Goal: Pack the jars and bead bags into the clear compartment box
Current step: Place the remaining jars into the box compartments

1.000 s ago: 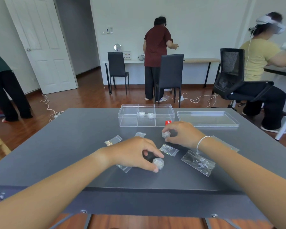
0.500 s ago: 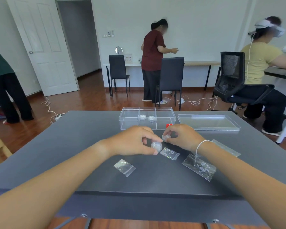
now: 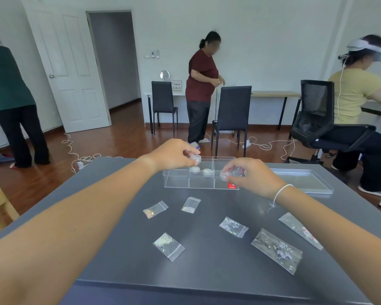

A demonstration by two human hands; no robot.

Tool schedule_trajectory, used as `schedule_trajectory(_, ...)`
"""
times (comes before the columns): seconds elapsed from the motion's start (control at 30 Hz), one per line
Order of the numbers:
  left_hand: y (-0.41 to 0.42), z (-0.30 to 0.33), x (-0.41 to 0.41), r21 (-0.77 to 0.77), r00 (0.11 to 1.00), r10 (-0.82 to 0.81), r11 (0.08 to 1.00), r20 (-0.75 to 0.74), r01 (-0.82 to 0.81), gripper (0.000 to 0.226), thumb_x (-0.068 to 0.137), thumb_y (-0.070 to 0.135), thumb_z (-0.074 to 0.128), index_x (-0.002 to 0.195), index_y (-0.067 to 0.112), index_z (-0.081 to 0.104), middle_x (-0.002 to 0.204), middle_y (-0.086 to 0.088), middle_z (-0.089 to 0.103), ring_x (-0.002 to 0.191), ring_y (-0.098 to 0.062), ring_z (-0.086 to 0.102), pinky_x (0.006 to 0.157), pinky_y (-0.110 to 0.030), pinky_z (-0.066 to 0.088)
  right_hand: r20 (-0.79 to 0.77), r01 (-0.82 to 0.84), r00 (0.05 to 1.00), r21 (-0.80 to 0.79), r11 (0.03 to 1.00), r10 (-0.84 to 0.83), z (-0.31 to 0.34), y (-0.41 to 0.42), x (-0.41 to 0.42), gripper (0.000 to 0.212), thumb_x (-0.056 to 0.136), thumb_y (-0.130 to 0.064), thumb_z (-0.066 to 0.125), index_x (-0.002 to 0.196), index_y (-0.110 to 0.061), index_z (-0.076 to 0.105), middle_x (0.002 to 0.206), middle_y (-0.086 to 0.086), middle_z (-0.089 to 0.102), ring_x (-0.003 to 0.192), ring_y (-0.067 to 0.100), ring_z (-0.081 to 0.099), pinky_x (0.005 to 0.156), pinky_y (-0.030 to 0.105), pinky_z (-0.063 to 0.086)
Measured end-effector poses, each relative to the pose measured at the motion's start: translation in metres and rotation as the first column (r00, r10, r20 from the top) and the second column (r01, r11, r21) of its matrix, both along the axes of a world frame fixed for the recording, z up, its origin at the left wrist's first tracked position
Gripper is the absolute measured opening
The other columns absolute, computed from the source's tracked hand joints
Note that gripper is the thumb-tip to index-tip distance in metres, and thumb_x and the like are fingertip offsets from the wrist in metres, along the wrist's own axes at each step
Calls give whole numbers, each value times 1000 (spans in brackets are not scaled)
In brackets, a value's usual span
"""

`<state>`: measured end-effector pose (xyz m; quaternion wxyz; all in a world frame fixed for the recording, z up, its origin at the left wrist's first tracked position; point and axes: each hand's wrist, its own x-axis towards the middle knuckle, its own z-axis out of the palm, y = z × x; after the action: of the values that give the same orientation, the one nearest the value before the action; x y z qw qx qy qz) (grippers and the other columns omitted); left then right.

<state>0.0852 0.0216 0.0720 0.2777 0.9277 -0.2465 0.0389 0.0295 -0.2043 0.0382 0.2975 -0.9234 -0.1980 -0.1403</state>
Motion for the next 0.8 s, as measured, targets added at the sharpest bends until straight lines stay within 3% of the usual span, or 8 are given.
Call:
schedule_trajectory(0.07,-5,-3,9,58,999,9,998,-32,-7,34,80,27,65,113,22,65,113,3,66,93,-3,60,90,-20,42,5,-4,1000,11,1000,4,2,0,3,2,81,-26,66,83,-25,67,78,-20,58,72,-27,43,64,-6,33)
schedule_trajectory(0.17,-13,-7,18,119,997,17,993,-77,-8,35,79,22,66,114,21,65,118,1,65,107,-13,58,97,-25,41,11,-10,1000,36,999,9,3,1,7,5,81,-24,66,79,-28,64,79,-16,60,74,-26,44,64,-7,33)
schedule_trajectory(0.43,-21,-14,36,174,986,22,985,-166,8,25,76,22,71,99,15,71,99,2,66,94,-15,59,84,-24,42,-6,-7,1000,69,998,8,3,1,15,9,80,-24,66,76,-32,63,86,-10,65,72,-15,49,64,-2,35)
schedule_trajectory(0.53,-22,-13,41,227,984,26,974,-177,15,21,74,21,72,95,14,72,89,5,64,84,-11,57,80,-25,43,-20,0,1000,88,996,2,3,1,18,9,80,-27,66,77,-34,62,88,-12,64,81,0,53,63,5,36)
schedule_trajectory(0.6,-24,-13,44,265,982,25,964,-187,26,18,75,22,72,92,16,71,90,6,64,82,-8,55,81,-26,44,-28,0,1000,95,995,3,3,2,19,12,80,-28,65,75,-37,61,89,-12,64,84,9,53,65,11,37)
schedule_trajectory(0.8,-30,-15,49,343,974,36,938,-225,45,21,73,24,74,93,17,69,104,-1,67,90,-12,54,87,-27,44,-44,11,999,106,994,-6,3,2,22,13,81,-29,65,75,-39,60,91,-10,64,86,14,54,61,15,38)
